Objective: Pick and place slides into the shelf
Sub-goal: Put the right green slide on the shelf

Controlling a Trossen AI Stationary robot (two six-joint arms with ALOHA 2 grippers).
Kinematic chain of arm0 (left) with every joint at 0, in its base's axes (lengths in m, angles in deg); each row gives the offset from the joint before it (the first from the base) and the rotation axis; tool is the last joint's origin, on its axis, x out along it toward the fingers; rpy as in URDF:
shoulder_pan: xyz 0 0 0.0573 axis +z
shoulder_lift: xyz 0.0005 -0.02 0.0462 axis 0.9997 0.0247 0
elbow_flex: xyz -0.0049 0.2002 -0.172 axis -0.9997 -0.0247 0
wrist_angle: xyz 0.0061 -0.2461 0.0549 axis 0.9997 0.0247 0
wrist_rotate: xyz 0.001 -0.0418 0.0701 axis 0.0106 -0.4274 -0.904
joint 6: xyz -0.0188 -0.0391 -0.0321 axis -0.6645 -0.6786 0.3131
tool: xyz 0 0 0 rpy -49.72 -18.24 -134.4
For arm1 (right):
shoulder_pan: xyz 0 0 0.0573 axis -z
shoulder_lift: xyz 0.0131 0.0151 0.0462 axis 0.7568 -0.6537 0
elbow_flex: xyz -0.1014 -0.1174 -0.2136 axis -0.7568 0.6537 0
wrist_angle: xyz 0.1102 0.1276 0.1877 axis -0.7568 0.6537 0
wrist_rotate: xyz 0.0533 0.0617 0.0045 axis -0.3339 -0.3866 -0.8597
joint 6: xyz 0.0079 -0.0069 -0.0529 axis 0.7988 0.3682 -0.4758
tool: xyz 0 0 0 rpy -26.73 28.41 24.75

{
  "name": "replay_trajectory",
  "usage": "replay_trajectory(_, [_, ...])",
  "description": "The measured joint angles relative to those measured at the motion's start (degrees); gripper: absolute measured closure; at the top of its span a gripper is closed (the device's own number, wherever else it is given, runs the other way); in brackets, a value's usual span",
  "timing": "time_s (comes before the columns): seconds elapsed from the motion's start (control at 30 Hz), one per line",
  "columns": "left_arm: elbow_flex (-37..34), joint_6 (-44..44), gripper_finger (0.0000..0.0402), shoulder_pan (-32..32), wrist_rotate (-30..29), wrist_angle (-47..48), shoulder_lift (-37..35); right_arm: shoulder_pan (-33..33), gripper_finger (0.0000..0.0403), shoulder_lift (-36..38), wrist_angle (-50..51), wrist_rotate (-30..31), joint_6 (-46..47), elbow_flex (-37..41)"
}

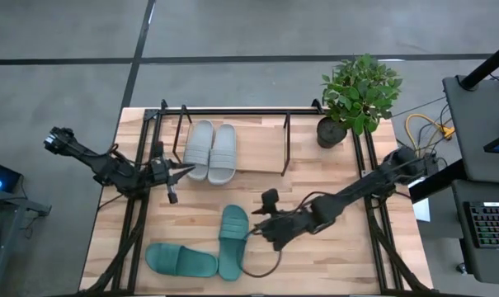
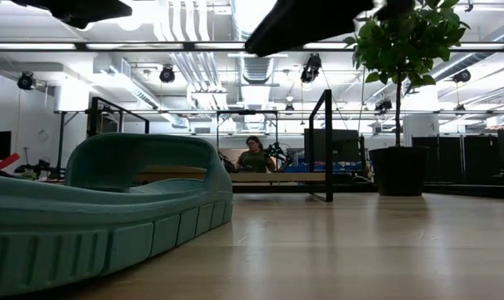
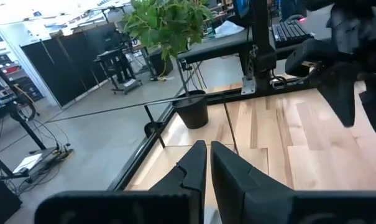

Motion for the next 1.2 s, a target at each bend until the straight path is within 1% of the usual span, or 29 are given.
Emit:
replay_trajectory(0.07, [-0.3,0.3,0.0394,0.0,0.0,0.2,-0.7,0.0,0.0207,-2.7,4.0,1.1,2.1,-4.3])
replay_trajectory(0.23, [-0.5,0.4,0.0394,0.0,0.0,0.1,-1.9,0.0,0.0203,-8.2,12.6,0.5,8.8,-13.7])
replay_trajectory(0.3, [-0.5,1.4,0.0394,0.0,0.0,0.0,-2.2,0.0,0.0205,-10.2,13.2,-2.5,10.0,-16.2])
replay_trajectory(0.4, [-0.5,1.6,0.0394,0.0,0.0,0.0,-2.1,0.0,0.0209,-13.0,13.4,-9.5,8.7,-18.4])
replay_trajectory(0.43, [-0.6,1.6,0.0394,0.0,0.0,0.0,-2.1,0.0,0.0209,-13.9,13.3,-11.0,8.3,-18.9])
replay_trajectory(0.47, [-0.6,1.6,0.0394,0.0,0.0,0.1,-2.0,0.0,0.0209,-14.5,13.6,-11.1,8.5,-19.3])
replay_trajectory(0.53, [-0.6,1.6,0.0394,0.0,0.0,0.1,-1.9,0.1,0.0208,-14.9,14.4,-11.1,9.0,-19.5])
replay_trajectory(0.83, [-1.1,1.4,0.0394,0.0,0.0,0.0,-1.9,0.8,0.0208,-13.8,14.5,-10.7,6.2,-20.1])
replay_trajectory(1.03, [-1.3,1.4,0.0394,0.0,0.0,-0.2,-1.6,1.5,0.0209,-13.7,12.3,-10.7,5.1,-20.2])
replay_trajectory(1.2, [-1.3,1.4,0.0394,0.0,0.0,-0.5,-1.6,2.3,0.0210,-14.1,6.9,-10.8,8.7,-20.2])
